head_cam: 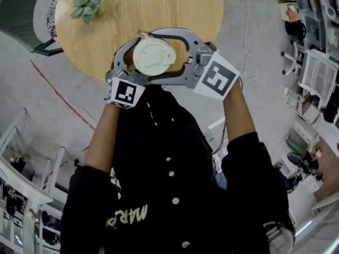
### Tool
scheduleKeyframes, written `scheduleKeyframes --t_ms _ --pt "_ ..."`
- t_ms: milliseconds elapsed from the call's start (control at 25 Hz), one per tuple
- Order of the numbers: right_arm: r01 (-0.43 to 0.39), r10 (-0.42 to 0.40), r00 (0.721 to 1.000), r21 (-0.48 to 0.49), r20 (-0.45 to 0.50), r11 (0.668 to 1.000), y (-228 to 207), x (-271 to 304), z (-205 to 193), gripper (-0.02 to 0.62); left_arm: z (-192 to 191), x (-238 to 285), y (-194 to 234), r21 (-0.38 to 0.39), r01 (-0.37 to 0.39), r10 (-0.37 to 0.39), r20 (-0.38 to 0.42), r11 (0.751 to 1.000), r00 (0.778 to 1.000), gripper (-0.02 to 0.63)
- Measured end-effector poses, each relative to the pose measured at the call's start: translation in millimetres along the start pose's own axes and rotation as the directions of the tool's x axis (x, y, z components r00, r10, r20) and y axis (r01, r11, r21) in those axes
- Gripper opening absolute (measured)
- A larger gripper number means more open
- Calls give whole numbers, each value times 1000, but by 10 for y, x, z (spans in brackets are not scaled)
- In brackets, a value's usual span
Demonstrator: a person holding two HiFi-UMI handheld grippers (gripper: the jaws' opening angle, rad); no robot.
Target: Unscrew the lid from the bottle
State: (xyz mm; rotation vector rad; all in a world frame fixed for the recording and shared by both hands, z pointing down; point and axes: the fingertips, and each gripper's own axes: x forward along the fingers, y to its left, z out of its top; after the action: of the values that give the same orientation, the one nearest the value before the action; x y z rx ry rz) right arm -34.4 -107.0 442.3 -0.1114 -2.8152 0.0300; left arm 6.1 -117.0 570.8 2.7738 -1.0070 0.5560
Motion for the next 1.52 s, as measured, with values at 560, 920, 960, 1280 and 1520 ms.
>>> scheduleKeyframes --t_ms 560,920,960,1280,1520 --pt "652 -664 747 207 -13 729 -191 -272 197 514 41 6 5 -48 -3 4 22 999 1000 347" --pt "808 -789 579 276 -205 521 -257 -93 -82 456 52 13 27 -20 -2 3 16 1000 1000 347" --pt "807 -796 579 269 -179 526 -267 -93 -56 463 52 10 26 -21 -4 4 16 1000 1000 347" --pt "495 -496 866 38 68 868 -219 -4 226 462 73 13 13 -42 -3 4 21 999 1000 347" --pt "-13 17 998 -78 53 997 10 49 145 463 53 3 19 -36 -11 12 11 999 1000 347"
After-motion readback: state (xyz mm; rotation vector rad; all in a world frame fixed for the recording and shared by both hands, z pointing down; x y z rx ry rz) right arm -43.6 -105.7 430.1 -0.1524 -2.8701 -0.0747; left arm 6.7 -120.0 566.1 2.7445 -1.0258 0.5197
